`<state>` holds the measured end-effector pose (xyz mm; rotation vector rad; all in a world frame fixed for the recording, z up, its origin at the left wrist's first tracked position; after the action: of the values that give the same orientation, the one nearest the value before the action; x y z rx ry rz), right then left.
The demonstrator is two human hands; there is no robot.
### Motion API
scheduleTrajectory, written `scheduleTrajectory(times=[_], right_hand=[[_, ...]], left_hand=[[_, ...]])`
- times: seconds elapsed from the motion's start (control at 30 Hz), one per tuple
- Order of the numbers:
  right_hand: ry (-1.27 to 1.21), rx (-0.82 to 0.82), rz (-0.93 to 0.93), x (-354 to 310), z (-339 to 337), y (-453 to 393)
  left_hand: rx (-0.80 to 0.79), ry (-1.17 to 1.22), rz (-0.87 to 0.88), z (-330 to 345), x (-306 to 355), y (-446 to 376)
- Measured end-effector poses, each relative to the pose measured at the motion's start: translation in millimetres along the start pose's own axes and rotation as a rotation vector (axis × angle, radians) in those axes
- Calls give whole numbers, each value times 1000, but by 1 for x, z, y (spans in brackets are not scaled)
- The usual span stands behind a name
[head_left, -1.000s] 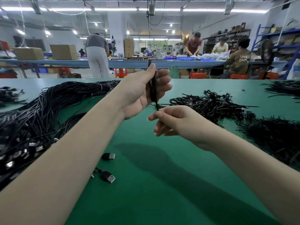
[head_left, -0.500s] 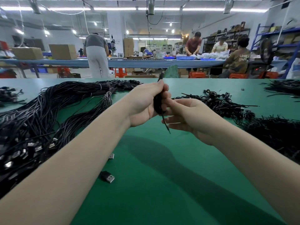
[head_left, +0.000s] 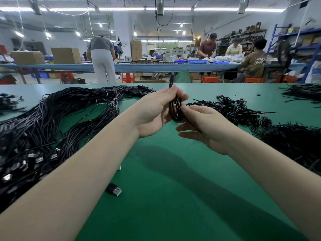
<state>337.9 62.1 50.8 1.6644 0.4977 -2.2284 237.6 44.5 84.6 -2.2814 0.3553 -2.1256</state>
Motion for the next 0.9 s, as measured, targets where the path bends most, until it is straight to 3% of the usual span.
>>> scheduleTrajectory(times=[0.23, 0.43, 0.7, 0.9], right_hand=[[9, -122, -37, 1, 7, 1], [-46, -210, 22, 1, 8, 2], [502, -104, -266, -3, 13, 3], [1044, 41, -366, 15, 5, -4]], left_hand=[[30, -237, 73, 5, 3, -2], [45, -264, 98, -1, 5, -2], [66, -319, 94, 0, -9, -6], [236, -292, 17, 7, -40, -11]])
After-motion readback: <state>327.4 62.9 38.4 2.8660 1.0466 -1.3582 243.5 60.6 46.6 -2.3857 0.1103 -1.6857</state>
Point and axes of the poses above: each hand's wrist, its own y-axis away from the middle knuckle, its own z-axis out of the palm, x = y × z, the point moved 7 cm from there along -y, towards the middle knuckle, and after that the axes turned 14 degrees about -y, right-handed, at the moved point
